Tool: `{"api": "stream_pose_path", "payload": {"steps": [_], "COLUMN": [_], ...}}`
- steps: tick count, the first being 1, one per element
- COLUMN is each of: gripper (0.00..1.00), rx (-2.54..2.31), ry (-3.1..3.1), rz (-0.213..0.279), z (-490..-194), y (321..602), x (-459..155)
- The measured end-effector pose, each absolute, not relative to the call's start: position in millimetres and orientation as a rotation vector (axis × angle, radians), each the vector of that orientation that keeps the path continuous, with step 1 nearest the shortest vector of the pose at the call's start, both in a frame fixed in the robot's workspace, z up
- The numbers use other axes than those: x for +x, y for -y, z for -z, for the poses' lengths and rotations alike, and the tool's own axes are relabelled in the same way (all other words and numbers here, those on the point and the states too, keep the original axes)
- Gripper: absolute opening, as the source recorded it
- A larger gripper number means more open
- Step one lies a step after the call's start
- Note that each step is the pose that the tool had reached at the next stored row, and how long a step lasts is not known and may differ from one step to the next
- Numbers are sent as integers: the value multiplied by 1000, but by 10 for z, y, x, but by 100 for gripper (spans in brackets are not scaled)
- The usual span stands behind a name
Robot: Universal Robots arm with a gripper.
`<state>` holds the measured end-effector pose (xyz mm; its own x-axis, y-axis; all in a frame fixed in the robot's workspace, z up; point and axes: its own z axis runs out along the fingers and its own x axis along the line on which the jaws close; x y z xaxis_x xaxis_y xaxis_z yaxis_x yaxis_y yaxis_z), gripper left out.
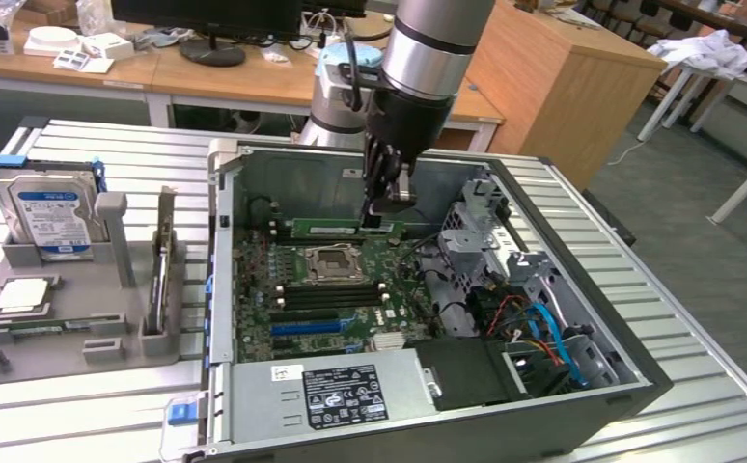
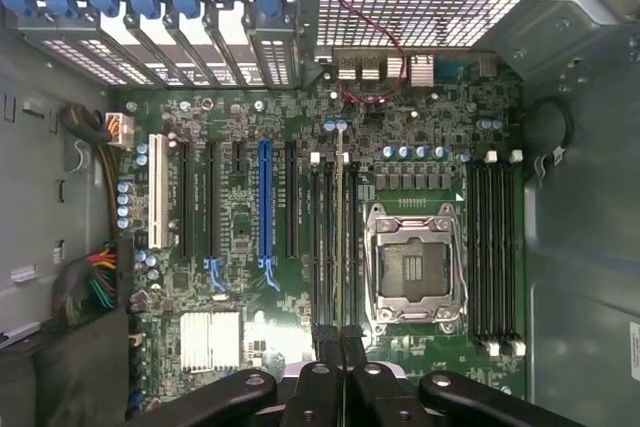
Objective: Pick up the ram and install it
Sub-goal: 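Pick up the ram and move it above insertion slot, then insert the ram into the slot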
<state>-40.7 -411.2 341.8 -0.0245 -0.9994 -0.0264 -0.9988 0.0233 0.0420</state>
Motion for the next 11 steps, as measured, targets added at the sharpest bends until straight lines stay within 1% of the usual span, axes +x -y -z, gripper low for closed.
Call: {"api": "stream_pose_path", "payload": {"steps": [11], "gripper": [12], "rx": [2187], "ry": [2240], "rz": [76], "z": [-3403], "y": [4118], "x": [-408]}}
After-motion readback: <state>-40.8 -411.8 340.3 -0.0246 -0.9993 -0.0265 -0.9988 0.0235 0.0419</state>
